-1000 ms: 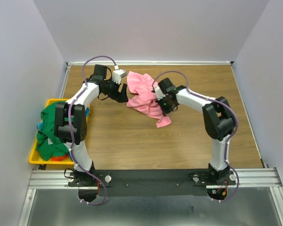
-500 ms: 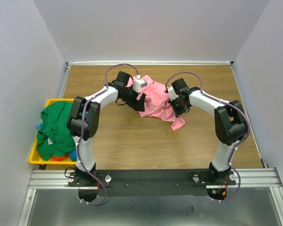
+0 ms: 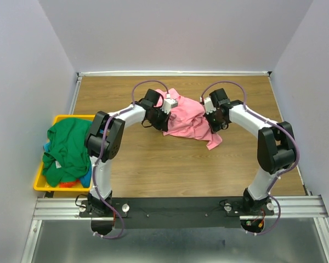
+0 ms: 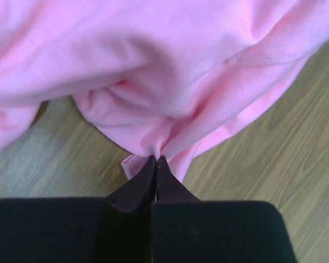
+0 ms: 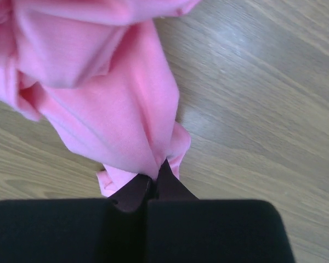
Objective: Fold and stack the t-shirts
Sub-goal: Flatten out the tshirt
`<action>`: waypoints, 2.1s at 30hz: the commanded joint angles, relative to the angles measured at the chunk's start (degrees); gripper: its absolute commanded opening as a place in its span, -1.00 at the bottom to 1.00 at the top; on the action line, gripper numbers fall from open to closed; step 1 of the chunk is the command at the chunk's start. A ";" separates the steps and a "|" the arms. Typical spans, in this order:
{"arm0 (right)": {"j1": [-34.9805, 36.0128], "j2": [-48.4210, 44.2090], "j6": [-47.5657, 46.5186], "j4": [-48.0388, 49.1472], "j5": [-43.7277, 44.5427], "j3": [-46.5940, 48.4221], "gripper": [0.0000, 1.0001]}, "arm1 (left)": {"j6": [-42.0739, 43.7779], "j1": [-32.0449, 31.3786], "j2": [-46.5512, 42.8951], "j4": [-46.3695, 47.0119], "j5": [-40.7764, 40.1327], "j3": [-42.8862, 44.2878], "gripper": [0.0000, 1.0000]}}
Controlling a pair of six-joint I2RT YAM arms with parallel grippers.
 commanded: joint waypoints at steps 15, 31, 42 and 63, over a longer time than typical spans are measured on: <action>-12.85 1.62 -11.03 -4.14 2.20 7.26 -0.99 | 6.36 14.68 -9.94 -12.16 -8.48 1.57 -1.00; -13.64 10.60 -8.04 -5.02 8.26 17.38 0.28 | 4.33 18.37 -0.79 -13.48 -13.93 16.00 -0.09; -13.46 1.89 -8.92 -12.49 -1.66 10.61 0.02 | 11.46 17.85 -9.94 -14.97 -8.57 3.69 0.15; -12.76 9.62 -8.30 -5.37 0.97 1.91 -0.19 | 10.93 15.39 -9.85 -15.06 -7.96 2.63 0.15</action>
